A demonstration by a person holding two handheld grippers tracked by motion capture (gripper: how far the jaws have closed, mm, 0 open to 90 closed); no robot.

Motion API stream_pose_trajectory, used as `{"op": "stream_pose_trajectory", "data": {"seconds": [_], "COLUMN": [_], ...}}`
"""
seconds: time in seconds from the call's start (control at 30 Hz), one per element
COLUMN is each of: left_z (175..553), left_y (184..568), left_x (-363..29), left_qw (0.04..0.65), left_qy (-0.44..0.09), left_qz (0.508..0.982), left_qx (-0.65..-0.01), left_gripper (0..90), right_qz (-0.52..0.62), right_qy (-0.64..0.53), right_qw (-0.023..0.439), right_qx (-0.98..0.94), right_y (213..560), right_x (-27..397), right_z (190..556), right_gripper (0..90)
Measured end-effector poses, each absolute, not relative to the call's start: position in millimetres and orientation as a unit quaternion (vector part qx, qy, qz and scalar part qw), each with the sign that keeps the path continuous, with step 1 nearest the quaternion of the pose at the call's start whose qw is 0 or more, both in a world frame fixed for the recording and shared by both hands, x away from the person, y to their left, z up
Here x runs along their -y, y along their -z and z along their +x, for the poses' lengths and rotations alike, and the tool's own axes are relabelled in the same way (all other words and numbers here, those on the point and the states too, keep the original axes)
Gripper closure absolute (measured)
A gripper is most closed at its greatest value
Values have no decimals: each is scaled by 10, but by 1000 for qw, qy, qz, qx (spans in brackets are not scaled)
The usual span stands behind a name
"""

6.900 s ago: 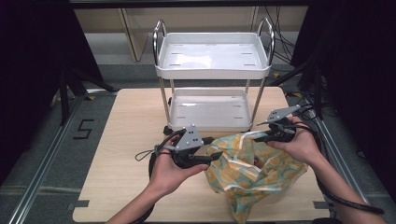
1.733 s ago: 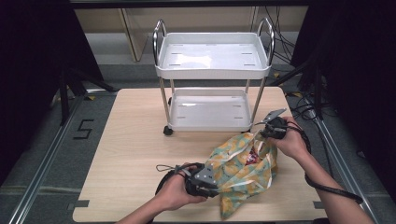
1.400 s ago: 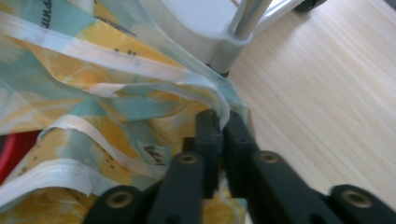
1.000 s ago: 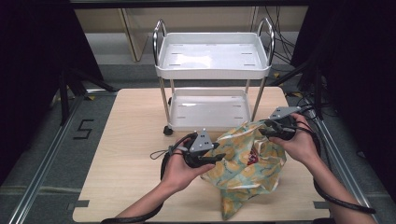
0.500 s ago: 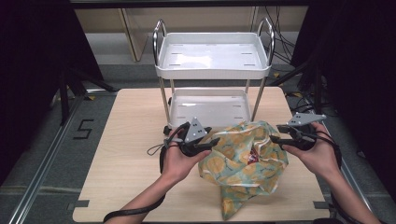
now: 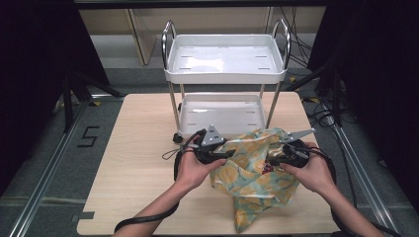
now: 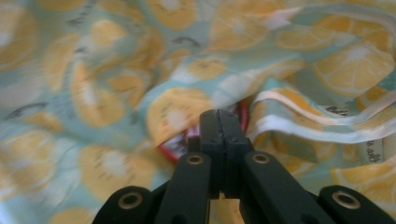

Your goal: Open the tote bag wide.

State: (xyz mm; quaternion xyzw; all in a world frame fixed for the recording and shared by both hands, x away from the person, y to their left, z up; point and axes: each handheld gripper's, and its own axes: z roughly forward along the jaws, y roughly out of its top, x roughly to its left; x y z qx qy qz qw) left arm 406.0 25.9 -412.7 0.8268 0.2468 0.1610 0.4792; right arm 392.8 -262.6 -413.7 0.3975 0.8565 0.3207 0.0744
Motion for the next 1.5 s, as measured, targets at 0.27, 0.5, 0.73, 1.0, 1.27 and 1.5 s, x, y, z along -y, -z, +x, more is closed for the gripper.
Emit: {"op": "stream_pose_trajectory", "data": {"seconds": [0.27,0.5,0.73,1.0,1.27,1.5], "left_z": [4074,4092,4088,4085,4089,4082], "left_y": [4160,4192,4251,4346,4393,4419], "left_x": [-254,-246,-268,-273,-333,-323], "left_qw": [474,470,468,461,449,444], "left_qy": [-149,-143,-133,-130,-130,-128], "left_qz": [831,834,834,840,849,851], "left_qx": [-252,-252,-259,-255,-246,-251], "left_gripper": [518,521,521,536,586,618], "right_qz": [438,423,430,390,388,350], "right_qy": [-304,-320,-314,-303,-262,-261], "right_qw": [73,103,97,106,80,56], "right_qx": [-843,-841,-841,-863,-880,-898], "right_y": [4222,4261,4262,4352,4438,4503], "right_x": [2574,2449,2280,2030,1762,1641], "right_z": [4108,4217,4256,4324,4225,4171], "right_gripper": [900,900,900,900,900,900]}}
